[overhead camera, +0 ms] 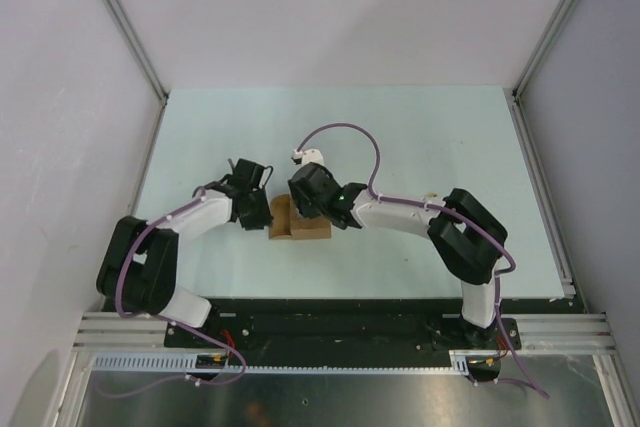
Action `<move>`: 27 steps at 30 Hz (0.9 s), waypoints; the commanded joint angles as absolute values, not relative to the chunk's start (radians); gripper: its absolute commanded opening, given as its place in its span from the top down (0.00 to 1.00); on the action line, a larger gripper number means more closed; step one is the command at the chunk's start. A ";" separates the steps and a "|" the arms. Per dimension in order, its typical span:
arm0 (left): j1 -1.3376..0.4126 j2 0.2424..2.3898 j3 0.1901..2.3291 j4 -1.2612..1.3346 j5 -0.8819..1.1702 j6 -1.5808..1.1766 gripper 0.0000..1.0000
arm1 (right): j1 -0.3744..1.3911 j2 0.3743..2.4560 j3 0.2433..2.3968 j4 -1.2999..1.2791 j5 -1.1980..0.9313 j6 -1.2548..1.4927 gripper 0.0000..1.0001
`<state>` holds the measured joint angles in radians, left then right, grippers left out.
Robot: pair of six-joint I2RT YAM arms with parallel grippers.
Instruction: Unpack the express box
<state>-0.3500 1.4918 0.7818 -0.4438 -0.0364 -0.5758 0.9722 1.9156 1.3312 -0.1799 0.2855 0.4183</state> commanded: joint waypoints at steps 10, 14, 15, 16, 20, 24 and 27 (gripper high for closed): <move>-0.344 1.270 0.937 -0.456 0.035 -0.586 0.53 | 0.960 1.824 1.256 -0.399 0.311 0.437 0.42; -0.342 1.258 0.942 -0.454 0.037 -0.581 0.53 | 0.966 1.790 1.256 -0.403 0.324 0.453 0.41; -0.342 1.258 0.943 -0.454 0.038 -0.578 0.53 | 0.968 1.787 1.256 -0.403 0.328 0.456 0.41; -0.342 1.255 0.943 -0.454 0.038 -0.577 0.53 | 0.969 1.775 1.258 -0.408 0.330 0.463 0.41; -0.342 1.246 0.945 -0.451 0.051 -0.577 0.52 | 0.976 1.756 1.258 -0.413 0.342 0.471 0.41; -0.342 1.264 0.956 -0.445 0.089 -0.572 0.55 | 0.980 1.747 1.258 -0.422 0.359 0.480 0.40; -0.342 1.285 0.950 -0.433 0.149 -0.575 0.60 | 0.985 1.753 1.258 -0.420 0.368 0.486 0.41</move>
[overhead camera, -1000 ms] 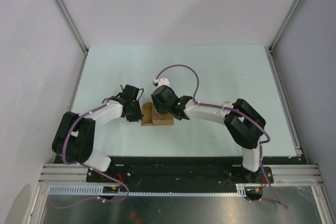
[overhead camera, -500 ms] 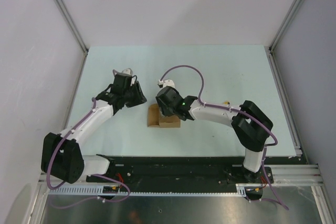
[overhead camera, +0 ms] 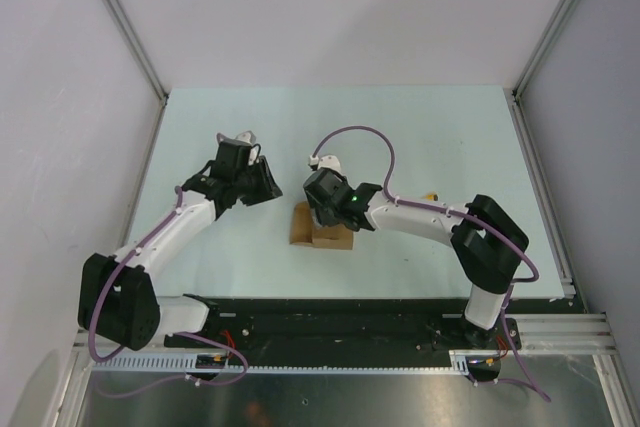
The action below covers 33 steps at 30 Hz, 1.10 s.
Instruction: Unpack the express box
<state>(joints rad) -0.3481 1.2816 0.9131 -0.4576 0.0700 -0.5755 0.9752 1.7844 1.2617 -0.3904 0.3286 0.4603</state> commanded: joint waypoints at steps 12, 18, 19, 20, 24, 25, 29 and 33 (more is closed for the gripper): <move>-0.383 1.416 0.841 -0.302 0.337 -0.646 0.73 | 1.002 1.714 1.258 -0.380 0.445 0.509 0.48; -0.385 1.506 0.827 -0.299 0.350 -0.650 0.79 | 1.006 1.683 1.258 -0.359 0.449 0.508 0.47; -0.385 1.512 0.827 -0.301 0.351 -0.649 0.79 | 1.005 1.680 1.258 -0.365 0.451 0.508 0.46; -0.385 1.520 0.825 -0.301 0.353 -0.649 0.79 | 1.008 1.677 1.258 -0.368 0.466 0.514 0.46; -0.385 1.528 0.821 -0.301 0.356 -0.638 0.79 | 1.015 1.671 1.261 -0.402 0.497 0.526 0.44; -0.385 1.531 0.821 -0.298 0.357 -0.635 0.79 | 1.015 1.672 1.262 -0.406 0.499 0.531 0.44; -0.385 1.548 0.818 -0.301 0.374 -0.632 0.80 | 1.037 1.681 1.267 -0.420 0.524 0.535 0.39; -0.385 1.563 0.808 -0.301 0.383 -0.632 0.80 | 1.069 1.732 1.320 -0.471 0.564 0.531 0.31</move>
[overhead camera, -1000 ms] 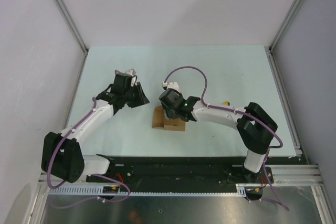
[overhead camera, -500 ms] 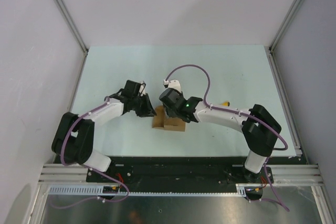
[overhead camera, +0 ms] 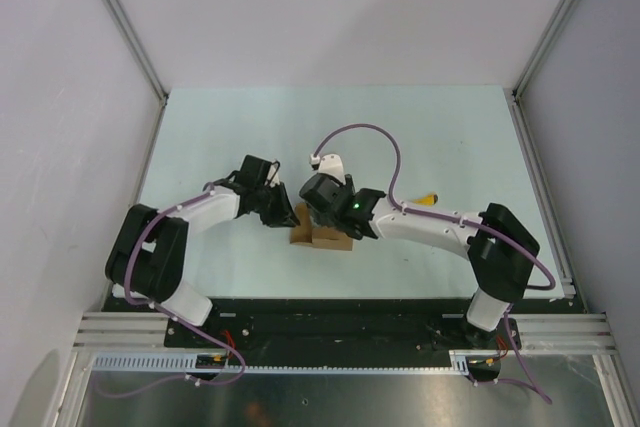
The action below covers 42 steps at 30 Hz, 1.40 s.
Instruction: Unpack the express box
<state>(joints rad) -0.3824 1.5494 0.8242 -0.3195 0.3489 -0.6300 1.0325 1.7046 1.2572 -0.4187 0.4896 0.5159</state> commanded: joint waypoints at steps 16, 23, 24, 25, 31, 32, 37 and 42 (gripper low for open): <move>-0.354 1.623 0.735 -0.301 0.423 -0.664 0.84 | 1.164 2.063 1.649 -0.775 0.802 0.587 0.27; -0.337 1.647 0.724 -0.301 0.445 -0.666 0.84 | 1.166 2.085 1.644 -0.844 0.848 0.633 0.27; -0.337 1.651 0.724 -0.299 0.445 -0.667 0.83 | 1.166 2.086 1.647 -0.853 0.854 0.649 0.27; -0.337 1.651 0.723 -0.301 0.443 -0.670 0.83 | 1.166 2.083 1.651 -0.865 0.871 0.656 0.27; -0.334 1.660 0.718 -0.301 0.440 -0.676 0.83 | 1.166 2.022 1.646 -0.931 0.923 0.707 0.28; -0.333 1.663 0.718 -0.301 0.443 -0.680 0.83 | 1.166 2.011 1.643 -0.951 0.931 0.716 0.27; -0.330 1.666 0.713 -0.301 0.437 -0.678 0.84 | 1.154 1.941 1.602 -0.985 0.942 0.768 0.28; -0.328 1.658 0.712 -0.301 0.433 -0.678 0.84 | 1.137 1.870 1.551 -1.011 0.948 0.824 0.29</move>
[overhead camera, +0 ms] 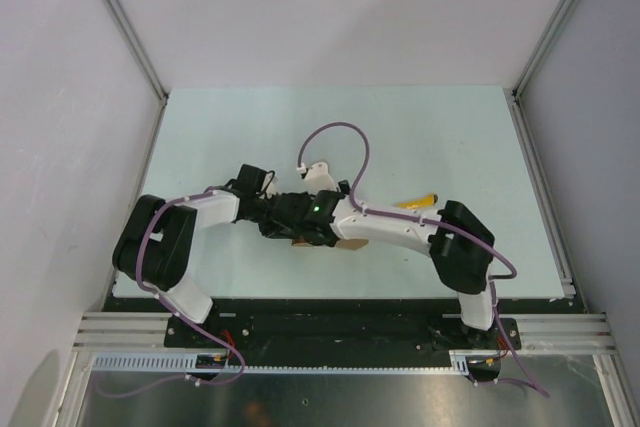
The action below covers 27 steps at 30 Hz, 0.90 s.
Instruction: Unpack the express box
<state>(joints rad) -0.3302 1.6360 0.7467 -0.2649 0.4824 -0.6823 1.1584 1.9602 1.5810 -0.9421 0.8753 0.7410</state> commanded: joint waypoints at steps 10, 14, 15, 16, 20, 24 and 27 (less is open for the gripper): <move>-0.327 1.660 0.719 -0.301 0.433 -0.676 0.84 | 1.108 1.729 1.467 -1.074 0.962 0.928 0.28; -0.325 1.654 0.723 -0.301 0.430 -0.678 0.84 | 1.092 1.692 1.440 -1.085 0.962 0.942 0.28; -0.325 1.655 0.723 -0.301 0.431 -0.678 0.84 | 1.086 1.689 1.437 -1.083 0.959 0.940 0.28; -0.325 1.655 0.723 -0.301 0.431 -0.677 0.84 | 1.083 1.689 1.433 -1.083 0.956 0.940 0.28; -0.325 1.652 0.723 -0.299 0.434 -0.675 0.84 | 1.084 1.686 1.434 -1.042 0.943 0.914 0.29; -0.325 1.644 0.721 -0.301 0.431 -0.675 0.84 | 1.112 1.684 1.434 -0.896 0.884 0.751 0.29; -0.325 1.644 0.721 -0.301 0.430 -0.676 0.84 | 1.149 1.703 1.439 -0.773 0.848 0.655 0.27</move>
